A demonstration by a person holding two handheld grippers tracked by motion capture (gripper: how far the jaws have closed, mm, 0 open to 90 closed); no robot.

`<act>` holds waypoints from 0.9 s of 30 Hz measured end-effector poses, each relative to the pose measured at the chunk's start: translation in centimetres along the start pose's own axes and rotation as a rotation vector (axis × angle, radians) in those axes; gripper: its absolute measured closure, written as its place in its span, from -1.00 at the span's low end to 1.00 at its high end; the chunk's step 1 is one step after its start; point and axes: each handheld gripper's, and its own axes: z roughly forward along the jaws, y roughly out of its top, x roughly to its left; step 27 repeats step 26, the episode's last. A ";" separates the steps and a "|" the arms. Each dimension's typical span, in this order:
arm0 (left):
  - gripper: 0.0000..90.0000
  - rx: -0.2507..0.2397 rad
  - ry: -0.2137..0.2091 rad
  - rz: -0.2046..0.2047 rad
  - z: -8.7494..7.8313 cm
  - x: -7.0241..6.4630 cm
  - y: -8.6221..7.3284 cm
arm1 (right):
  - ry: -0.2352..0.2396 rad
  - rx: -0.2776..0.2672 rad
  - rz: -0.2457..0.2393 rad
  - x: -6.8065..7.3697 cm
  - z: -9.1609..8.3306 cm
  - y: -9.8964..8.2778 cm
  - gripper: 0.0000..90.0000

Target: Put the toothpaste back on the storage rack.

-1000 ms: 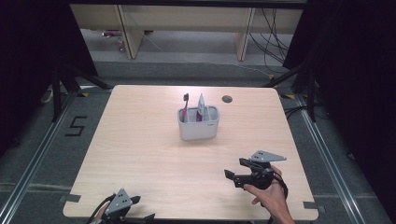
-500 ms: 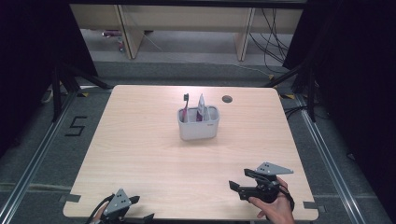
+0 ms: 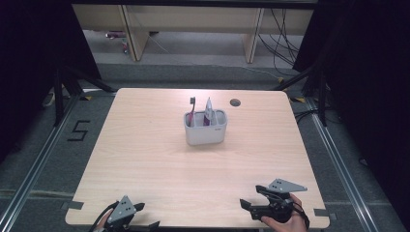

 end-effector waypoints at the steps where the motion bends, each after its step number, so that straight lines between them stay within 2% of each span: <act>1: -0.59 0.000 0.000 0.000 0.0 0.0 0.0 | -0.023 0.004 0.000 0.1 -0.1 -0.2 -0.61; 2: -0.59 0.000 0.000 0.000 0.0 0.0 0.0 | -0.014 0.014 -0.015 0.0 -0.3 -0.5 -0.61; 6: -0.59 -0.005 0.001 -0.012 0.1 -0.1 -0.1 | -0.015 0.045 0.015 0.3 -0.5 -1.0 -0.60; 7: -0.59 -0.005 0.001 -0.012 0.1 0.0 -0.1 | 0.006 0.052 -0.002 0.0 -0.4 -1.2 -0.60; 8: -0.59 -0.005 0.001 -0.014 0.1 -0.1 -0.1 | -0.019 0.063 0.001 0.1 -0.4 -1.3 -0.60; 9: -0.59 -0.005 0.002 -0.013 0.1 -0.1 -0.1 | -0.002 0.067 0.028 0.4 -0.4 -1.4 -0.60; 11: -0.59 -0.010 0.001 -0.014 0.1 -0.1 -0.1 | -0.032 0.096 -0.020 0.3 -0.4 -1.8 -0.61; 15: -0.59 -0.003 0.008 -0.012 0.0 -0.1 -0.1 | -0.034 0.112 -0.015 0.6 -0.2 -2.1 -0.63; 16: -0.59 -0.003 0.010 -0.016 0.0 -0.1 -0.1 | -0.040 0.124 -0.034 0.6 -0.3 -2.1 -0.63; 18: -0.59 -0.002 0.012 -0.016 0.0 -0.1 -0.1 | -0.024 0.119 -0.017 0.8 -0.2 -2.3 -0.63; 19: -0.59 -0.003 0.013 -0.015 0.0 0.0 -0.1 | -0.030 0.132 -0.038 0.7 -0.4 -2.3 -0.63; 20: -0.59 0.008 0.012 -0.002 -0.1 0.0 -0.1 | -0.011 0.128 -0.009 0.9 -0.3 -2.4 -0.63; 21: -0.59 -0.002 0.011 -0.014 0.0 0.0 -0.1 | -0.038 0.125 -0.045 0.6 -0.3 -2.4 -0.63; 22: -0.59 -0.002 0.012 -0.014 0.0 -0.1 -0.1 | -0.036 0.137 -0.005 0.9 -0.4 -2.5 -0.64; 23: -0.59 -0.002 0.011 -0.014 0.0 -0.1 -0.1 | -0.037 0.138 -0.005 0.9 -0.4 -2.5 -0.64; 25: -0.59 0.011 0.007 0.000 0.0 0.1 -0.1 | -0.047 0.130 -0.037 0.6 -0.4 -2.5 -0.64; 27: -0.59 0.020 0.007 0.012 -0.1 0.2 -0.1 | -0.047 0.130 -0.037 0.6 -0.4 -2.5 -0.64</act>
